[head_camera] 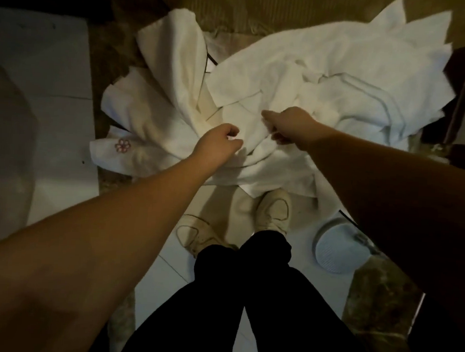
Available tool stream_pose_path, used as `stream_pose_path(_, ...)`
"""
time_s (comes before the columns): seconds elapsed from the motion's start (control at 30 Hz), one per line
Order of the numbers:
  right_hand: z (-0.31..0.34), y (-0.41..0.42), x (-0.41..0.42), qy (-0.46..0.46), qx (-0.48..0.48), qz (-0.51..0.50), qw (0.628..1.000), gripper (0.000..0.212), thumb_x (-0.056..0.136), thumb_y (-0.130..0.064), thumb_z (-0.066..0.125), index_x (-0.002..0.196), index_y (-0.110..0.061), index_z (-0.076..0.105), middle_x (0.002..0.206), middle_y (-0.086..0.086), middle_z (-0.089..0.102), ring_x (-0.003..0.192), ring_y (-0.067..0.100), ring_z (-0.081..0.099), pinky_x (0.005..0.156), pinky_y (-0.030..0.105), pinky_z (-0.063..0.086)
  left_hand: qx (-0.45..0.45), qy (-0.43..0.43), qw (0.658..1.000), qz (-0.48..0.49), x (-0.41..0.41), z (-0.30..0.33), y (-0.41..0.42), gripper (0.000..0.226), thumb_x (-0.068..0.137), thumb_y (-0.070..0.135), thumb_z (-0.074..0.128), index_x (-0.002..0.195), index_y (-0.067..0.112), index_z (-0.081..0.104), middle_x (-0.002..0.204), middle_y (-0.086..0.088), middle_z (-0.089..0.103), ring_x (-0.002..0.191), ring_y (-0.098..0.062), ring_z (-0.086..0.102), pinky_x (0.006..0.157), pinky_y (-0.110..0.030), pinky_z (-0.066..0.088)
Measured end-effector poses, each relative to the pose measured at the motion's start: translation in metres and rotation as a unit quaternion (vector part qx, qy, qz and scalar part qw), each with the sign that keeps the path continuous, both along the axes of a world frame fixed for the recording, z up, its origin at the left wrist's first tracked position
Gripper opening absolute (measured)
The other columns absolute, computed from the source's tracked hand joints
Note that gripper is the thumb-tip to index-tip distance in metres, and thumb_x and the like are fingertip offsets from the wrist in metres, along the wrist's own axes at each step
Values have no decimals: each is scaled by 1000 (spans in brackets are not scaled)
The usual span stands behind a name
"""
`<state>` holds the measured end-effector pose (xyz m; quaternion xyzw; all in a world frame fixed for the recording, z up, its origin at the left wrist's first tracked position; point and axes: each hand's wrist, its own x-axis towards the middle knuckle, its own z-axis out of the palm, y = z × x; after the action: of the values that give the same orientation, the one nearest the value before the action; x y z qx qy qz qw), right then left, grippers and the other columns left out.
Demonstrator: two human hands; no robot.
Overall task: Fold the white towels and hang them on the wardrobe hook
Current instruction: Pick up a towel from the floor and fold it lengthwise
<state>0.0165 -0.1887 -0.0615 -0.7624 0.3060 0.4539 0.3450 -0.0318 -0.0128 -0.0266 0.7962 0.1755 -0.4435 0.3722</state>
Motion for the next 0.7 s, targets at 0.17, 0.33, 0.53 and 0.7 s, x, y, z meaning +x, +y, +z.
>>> stream_pose_path(0.17, -32, 8, -16, -9, -19, -34, 999, 44, 100, -38, 56, 124, -2, 63, 106, 13, 69, 70, 18, 61, 58, 24, 47, -45, 72, 996, 10, 9, -31, -31, 53, 97, 24, 55, 148, 16, 44, 146, -6, 50, 128, -25, 50, 102, -30, 40)
stream_pose_path(0.33, 2, 8, -40, -56, 44, -20, 997, 41, 97, -30, 61, 128, -3, 62, 107, 6, 59, 98, 22, 57, 83, 31, 51, -75, 118, 977, 162, 2, -3, -27, 31, 99, 27, 50, 123, 12, 63, 129, -14, 64, 119, -30, 59, 106, -45, 45)
stream_pose_path(0.53, 97, 30, -56, -281, 128, 123, 943, 35, 78, -19, 66, 102, 5, 73, 107, 20, 66, 102, 19, 58, 92, 14, 41, -170, 86, 911, 366, -5, 86, -7, 53, 99, 53, 51, 134, 14, 56, 113, -6, 71, 101, -21, 70, 85, -34, 57)
stream_pose_path(0.7, 190, 42, -55, -343, 184, 170, 905, 55, 77, -28, 63, 119, 7, 68, 118, 25, 61, 112, 27, 57, 101, 18, 41, -193, 15, 893, 406, -3, 170, 15, 49, 94, 42, 64, 137, 24, 51, 123, 2, 69, 107, -15, 69, 76, -26, 57)
